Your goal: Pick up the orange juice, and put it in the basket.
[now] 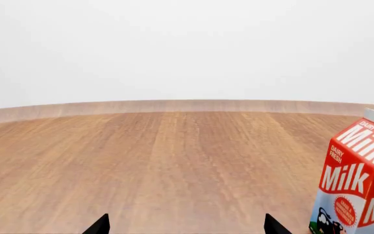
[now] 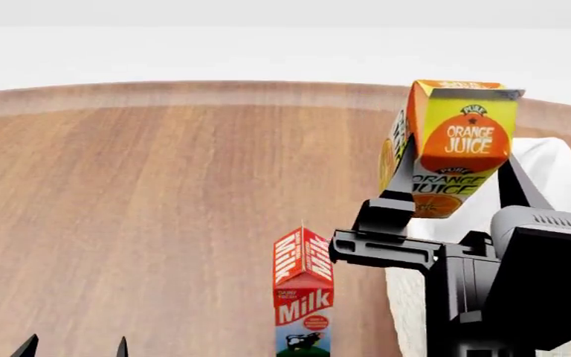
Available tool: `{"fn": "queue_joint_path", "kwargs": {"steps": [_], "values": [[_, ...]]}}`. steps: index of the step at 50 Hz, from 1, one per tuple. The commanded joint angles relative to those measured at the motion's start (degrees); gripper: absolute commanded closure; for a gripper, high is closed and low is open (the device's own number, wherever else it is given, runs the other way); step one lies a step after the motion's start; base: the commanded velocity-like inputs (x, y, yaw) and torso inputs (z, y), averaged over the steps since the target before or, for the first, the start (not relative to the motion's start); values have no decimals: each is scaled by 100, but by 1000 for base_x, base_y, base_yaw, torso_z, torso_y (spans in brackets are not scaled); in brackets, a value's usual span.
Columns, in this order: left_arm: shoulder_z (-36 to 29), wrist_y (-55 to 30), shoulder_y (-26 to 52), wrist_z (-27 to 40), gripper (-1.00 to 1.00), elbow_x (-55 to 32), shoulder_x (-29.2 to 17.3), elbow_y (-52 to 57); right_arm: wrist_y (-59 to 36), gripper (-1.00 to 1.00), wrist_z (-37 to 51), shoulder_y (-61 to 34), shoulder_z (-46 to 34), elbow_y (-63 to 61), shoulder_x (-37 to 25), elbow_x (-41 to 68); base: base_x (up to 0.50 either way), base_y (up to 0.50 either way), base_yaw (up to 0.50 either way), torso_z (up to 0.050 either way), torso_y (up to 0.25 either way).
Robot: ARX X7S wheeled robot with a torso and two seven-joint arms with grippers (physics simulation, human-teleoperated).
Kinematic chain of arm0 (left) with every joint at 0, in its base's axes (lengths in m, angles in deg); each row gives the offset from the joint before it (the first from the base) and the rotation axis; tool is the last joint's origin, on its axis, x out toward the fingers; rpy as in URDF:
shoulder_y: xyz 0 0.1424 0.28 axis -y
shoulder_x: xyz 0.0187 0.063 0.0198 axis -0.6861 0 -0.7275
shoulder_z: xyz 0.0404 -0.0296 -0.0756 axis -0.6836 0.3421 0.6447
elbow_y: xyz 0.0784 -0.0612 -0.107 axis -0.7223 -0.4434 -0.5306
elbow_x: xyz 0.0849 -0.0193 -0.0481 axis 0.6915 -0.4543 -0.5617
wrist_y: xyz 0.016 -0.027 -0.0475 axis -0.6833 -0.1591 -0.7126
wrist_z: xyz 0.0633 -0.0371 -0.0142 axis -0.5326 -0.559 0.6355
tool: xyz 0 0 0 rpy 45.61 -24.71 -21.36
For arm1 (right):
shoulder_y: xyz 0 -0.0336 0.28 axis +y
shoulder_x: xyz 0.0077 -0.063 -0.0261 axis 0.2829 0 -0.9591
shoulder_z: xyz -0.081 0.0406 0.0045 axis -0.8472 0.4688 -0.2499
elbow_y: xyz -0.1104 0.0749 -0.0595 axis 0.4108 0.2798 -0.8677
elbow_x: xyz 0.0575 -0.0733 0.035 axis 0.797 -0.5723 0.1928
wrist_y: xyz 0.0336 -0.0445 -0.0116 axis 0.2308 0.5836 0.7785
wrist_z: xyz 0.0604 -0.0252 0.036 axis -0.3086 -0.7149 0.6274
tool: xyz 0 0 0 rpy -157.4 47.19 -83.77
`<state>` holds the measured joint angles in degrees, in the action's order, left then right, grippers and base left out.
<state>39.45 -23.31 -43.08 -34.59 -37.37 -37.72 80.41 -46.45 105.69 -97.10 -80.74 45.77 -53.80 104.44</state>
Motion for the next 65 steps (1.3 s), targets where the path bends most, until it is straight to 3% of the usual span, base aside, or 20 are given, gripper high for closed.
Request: {"fn": "queue_joint_path", "kwargs": {"steps": [1, 65], "values": [[-15, 6, 4, 12, -100, -10, -10, -2, 44, 100, -134, -106, 91, 230, -31, -290, 0, 0, 0, 0, 0], [-91, 35, 28, 74, -100, -62, -61, -11, 605, 100, -347, -857, -325, 2523, 172, -1254, 0, 0, 0, 0, 1]]}}
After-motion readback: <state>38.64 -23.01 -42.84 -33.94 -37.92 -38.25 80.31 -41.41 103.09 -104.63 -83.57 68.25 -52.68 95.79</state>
